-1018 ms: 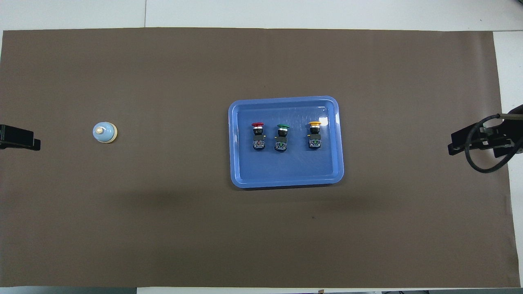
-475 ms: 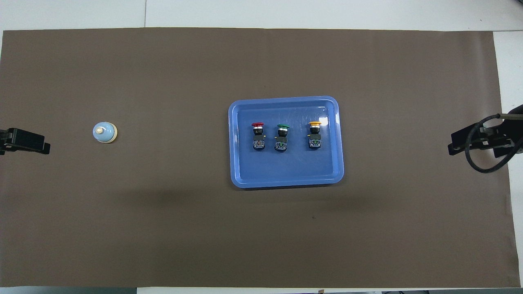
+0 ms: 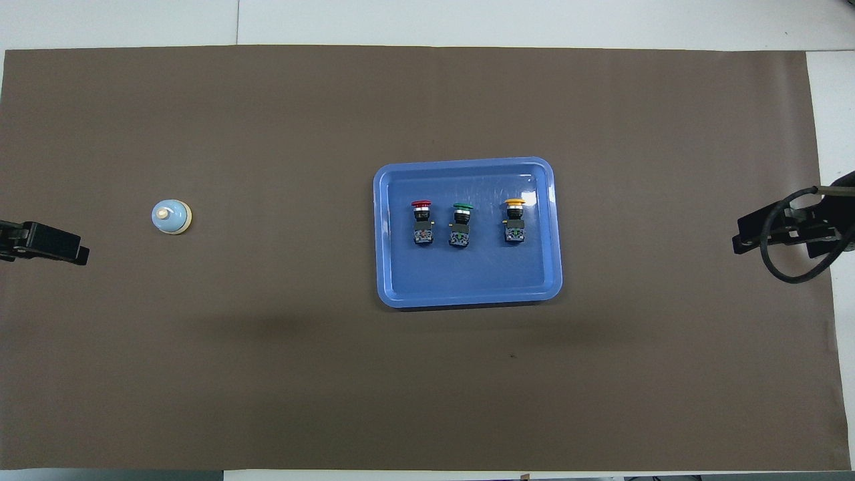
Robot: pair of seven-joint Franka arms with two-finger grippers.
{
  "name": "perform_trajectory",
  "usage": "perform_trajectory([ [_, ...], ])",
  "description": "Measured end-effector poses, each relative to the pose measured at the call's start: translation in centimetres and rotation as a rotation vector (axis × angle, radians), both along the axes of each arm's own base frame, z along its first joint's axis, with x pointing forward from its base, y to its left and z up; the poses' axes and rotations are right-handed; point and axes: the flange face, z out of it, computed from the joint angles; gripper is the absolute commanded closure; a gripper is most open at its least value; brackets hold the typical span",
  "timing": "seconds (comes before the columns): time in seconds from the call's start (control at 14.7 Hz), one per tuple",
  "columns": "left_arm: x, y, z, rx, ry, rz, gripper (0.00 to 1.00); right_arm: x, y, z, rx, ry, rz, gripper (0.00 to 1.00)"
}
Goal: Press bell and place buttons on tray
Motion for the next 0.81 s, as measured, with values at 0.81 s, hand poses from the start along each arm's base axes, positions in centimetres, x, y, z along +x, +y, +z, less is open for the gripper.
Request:
perform_trajectory([
  [0.81,1.0,0.0,0.5,0.001,0.017,-0.001,0.00,0.0,0.0,0.0,0.000,0.000,0.000,0.00],
])
